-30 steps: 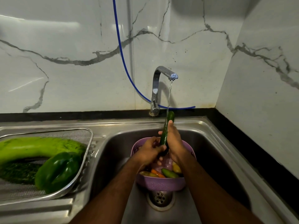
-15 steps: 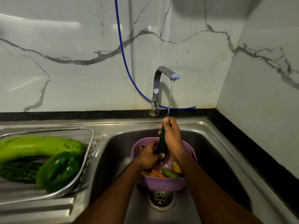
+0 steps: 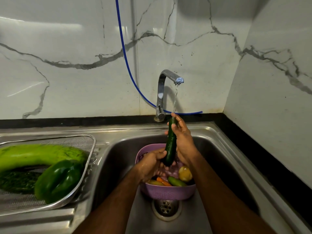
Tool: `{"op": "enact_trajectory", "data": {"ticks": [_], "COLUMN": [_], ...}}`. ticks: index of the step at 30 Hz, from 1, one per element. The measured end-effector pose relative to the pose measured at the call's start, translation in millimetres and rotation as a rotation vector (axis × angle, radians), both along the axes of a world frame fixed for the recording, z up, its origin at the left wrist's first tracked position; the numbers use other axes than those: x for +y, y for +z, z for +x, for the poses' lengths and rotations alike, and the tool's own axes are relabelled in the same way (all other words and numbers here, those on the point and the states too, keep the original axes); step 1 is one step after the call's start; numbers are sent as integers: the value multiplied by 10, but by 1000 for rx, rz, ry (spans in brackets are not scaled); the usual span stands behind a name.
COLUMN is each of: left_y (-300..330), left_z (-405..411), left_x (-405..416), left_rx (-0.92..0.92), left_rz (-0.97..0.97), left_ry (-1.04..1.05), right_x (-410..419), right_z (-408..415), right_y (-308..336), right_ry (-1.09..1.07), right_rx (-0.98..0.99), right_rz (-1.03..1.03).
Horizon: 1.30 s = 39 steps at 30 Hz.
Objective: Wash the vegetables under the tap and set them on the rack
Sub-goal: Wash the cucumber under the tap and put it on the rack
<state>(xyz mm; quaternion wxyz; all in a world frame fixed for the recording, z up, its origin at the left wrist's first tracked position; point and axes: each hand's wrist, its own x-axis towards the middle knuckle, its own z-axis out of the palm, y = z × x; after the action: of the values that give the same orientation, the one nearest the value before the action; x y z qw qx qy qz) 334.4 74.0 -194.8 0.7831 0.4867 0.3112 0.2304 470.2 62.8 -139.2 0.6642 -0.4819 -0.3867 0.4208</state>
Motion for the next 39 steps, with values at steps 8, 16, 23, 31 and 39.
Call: {"op": "enact_trajectory", "data": {"ticks": [8, 16, 23, 31, 39], "left_y": [98, 74, 101, 92, 93], "left_z": [199, 234, 267, 267, 323], "left_x": [-24, 50, 48, 70, 31], "left_rx": [-31, -13, -96, -229, -200], "left_rz": [-47, 7, -18, -20, 4], "left_ry": [165, 343, 394, 553, 634], "right_x": [32, -28, 46, 101, 133], "right_z": [124, 222, 382, 428, 441], "right_y": [-195, -167, -231, -242, -256], "right_ry": [19, 133, -111, -111, -188], "right_rx": [261, 40, 161, 373, 414], "right_rz": [-171, -343, -294, -269, -214]}}
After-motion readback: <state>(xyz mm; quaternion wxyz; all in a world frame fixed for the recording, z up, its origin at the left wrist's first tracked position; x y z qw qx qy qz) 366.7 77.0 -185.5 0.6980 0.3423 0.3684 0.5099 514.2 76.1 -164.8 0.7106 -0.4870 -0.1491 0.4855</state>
